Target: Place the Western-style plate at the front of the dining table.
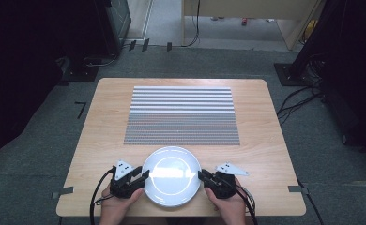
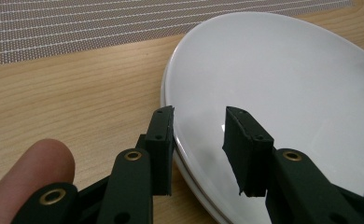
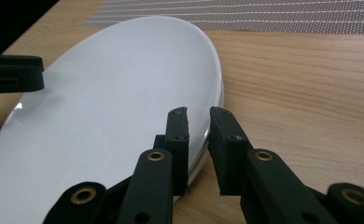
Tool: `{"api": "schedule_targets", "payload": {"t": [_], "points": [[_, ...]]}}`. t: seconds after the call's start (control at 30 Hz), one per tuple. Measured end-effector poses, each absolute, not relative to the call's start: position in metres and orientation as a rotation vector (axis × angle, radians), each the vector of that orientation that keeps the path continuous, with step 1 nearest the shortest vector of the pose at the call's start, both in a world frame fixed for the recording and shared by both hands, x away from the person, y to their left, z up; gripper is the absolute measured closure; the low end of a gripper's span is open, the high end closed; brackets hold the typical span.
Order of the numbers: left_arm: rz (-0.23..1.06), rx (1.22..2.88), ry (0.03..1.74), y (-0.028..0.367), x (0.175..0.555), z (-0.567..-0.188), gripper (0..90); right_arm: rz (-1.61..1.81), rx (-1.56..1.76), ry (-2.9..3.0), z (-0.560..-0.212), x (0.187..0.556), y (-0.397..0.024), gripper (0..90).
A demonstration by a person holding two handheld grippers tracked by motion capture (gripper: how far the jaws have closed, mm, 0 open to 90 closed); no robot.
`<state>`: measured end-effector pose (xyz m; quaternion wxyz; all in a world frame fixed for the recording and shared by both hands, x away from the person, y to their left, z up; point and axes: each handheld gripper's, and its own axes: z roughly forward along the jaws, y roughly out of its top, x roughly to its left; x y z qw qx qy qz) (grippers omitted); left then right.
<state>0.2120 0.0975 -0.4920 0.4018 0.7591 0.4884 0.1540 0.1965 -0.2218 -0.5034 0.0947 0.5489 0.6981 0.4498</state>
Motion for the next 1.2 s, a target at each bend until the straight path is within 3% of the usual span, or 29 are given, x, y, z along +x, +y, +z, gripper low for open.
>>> {"api": "schedule_targets", "payload": {"t": [0.27,1.2], "points": [[0.408,1.917,1.238,0.0972,0.2116,-0.4925,66.8,1.331,1.638,2.055,-0.5044,0.1961,-0.2205,78.0],[0.410,1.928,1.244,0.0973,0.2114,-0.4946,65.5,1.455,1.719,1.954,-0.5073,0.1942,-0.2246,78.2]]}}
